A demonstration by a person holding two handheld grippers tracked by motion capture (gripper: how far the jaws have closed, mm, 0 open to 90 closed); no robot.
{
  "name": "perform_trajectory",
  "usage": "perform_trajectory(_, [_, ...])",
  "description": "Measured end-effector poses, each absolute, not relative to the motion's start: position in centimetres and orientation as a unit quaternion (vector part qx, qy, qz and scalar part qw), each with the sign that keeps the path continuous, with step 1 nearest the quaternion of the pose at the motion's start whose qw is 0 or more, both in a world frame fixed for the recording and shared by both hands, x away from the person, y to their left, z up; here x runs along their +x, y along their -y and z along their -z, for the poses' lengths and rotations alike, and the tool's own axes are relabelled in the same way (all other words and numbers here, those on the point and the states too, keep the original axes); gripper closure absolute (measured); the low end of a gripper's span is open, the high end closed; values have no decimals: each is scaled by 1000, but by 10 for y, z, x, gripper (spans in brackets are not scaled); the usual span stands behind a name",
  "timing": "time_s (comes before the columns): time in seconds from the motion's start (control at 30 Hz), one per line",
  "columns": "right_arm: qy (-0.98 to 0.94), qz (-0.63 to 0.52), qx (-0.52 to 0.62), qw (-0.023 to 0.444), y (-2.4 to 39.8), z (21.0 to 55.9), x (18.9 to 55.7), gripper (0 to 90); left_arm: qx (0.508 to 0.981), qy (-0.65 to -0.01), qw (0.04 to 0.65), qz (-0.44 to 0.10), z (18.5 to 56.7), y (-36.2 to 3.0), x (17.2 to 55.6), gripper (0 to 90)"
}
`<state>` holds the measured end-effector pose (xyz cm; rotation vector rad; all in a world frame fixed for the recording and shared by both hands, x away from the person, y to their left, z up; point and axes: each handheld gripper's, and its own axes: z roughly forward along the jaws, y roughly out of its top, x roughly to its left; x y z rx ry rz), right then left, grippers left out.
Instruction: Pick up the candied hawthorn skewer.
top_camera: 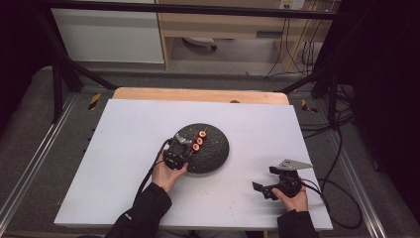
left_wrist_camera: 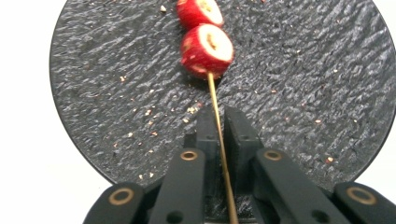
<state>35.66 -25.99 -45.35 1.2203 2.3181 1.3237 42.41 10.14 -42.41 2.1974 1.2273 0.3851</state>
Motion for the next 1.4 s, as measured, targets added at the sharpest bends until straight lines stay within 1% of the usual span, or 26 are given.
perform_trajectory(0.03, [-786, -449, 413, 103, 260, 454, 357, 9, 824, -461, 296, -145, 424, -102, 424, 877])
perform_trajectory(0.3, [-785, -449, 414, 103, 260, 454, 356, 9, 819, -458, 316, -144, 423, -108, 420, 882])
perform_trajectory(0.6, [-786, -448, 413, 103, 259, 454, 356, 9, 806, -444, 366, -138, 415, -129, 408, 883])
perform_trajectory(0.63, [-785, -450, 413, 103, 259, 454, 356, 9, 803, -439, 378, -137, 414, -135, 404, 883])
perform_trajectory(1.03, [-782, -454, 414, 100, 255, 453, 356, 9, 801, -402, 421, -140, 412, -169, 377, 883])
perform_trajectory(1.4, [-782, -459, 411, 95, 246, 450, 356, 7, 790, -383, 458, -142, 415, -195, 351, 883])
